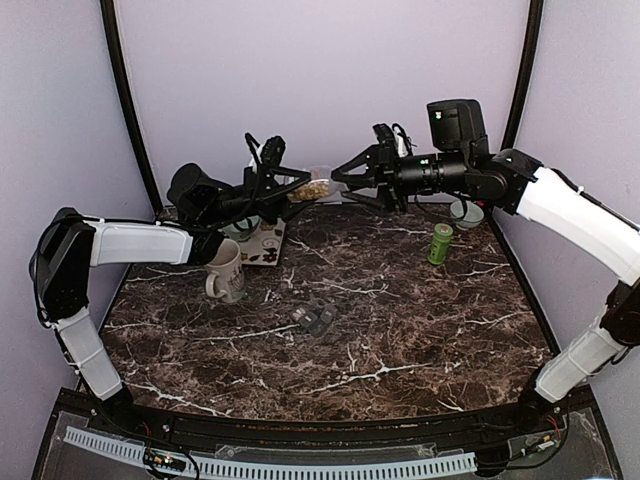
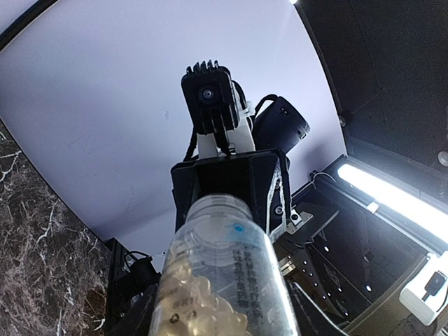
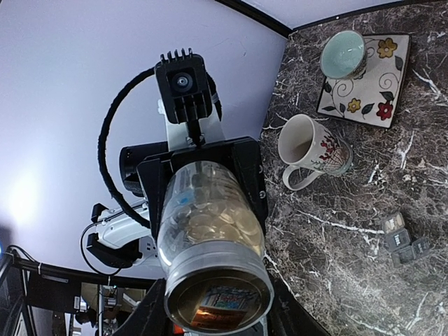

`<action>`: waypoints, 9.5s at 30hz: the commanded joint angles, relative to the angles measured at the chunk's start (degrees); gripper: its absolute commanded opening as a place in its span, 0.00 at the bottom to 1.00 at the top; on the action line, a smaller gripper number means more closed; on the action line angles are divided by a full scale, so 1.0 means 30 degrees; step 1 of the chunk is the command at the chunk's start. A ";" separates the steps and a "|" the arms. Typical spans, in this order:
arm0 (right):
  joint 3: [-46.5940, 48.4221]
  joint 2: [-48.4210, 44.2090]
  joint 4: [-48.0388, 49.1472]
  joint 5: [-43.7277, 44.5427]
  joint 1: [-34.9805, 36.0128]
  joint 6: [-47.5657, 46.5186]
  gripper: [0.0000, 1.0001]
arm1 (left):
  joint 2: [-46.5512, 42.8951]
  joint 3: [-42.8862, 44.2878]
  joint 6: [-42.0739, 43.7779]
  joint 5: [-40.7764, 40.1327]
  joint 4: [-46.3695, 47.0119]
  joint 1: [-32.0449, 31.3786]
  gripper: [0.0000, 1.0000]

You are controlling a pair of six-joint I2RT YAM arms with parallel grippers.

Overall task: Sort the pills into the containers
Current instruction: Unscrew the lid of the pill bottle, then pour the pill into the compartment of the pill container.

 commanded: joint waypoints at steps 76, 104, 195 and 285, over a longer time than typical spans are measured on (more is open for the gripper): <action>0.0063 -0.1169 -0.1231 0.2619 0.0502 -1.4250 0.72 | 0.0113 0.0923 -0.4839 -0.1260 0.5186 -0.0095 0.00; -0.1407 -0.1799 0.4415 -0.1316 -0.1184 0.2949 0.77 | 0.0291 0.1327 -0.2945 0.0555 0.3182 0.0034 0.00; -0.1033 -0.2649 0.1194 0.1963 -0.1469 -1.1630 0.37 | -0.3822 -0.4128 0.1253 -0.3764 -0.0461 -0.0079 0.00; -0.7467 -0.6126 0.2348 0.3111 -0.1588 -1.0792 0.36 | 0.1752 -1.6320 0.5146 -1.7880 0.9439 -0.6404 0.00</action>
